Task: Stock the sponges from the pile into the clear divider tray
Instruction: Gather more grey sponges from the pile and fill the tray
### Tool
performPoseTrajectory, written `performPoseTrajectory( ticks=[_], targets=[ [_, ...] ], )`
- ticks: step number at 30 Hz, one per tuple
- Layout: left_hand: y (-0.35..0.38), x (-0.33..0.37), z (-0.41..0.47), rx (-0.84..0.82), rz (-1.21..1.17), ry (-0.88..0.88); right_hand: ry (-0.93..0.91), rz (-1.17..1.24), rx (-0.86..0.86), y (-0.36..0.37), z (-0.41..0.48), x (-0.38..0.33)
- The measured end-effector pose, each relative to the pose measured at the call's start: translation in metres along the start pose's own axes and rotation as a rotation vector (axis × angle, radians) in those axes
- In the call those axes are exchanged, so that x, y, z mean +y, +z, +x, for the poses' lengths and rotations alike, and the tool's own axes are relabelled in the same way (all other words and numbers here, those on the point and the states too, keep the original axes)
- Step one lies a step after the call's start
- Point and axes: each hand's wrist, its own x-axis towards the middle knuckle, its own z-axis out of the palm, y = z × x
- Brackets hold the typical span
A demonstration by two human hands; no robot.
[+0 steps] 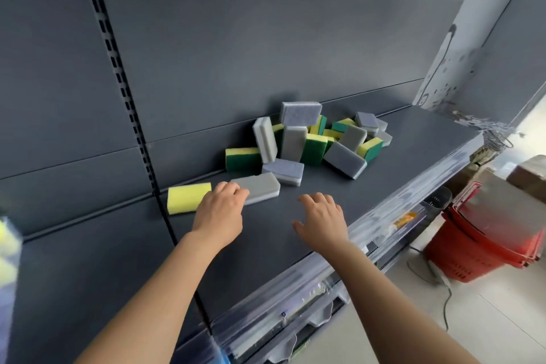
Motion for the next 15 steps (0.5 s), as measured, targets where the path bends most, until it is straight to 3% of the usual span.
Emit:
performPoseTrajectory(
  ticks=[8,15],
  targets=[
    [0.028,0.004,0.061,-0.158,0.011,-0.156,-0.076,0.048,-0.028,0.018,0.081,0.028],
    [0.040,0.011,0.072,-0.216,-0.005,-0.351,-0.204,0.071,-0.185,0.031,0.137,0.039]
  ],
)
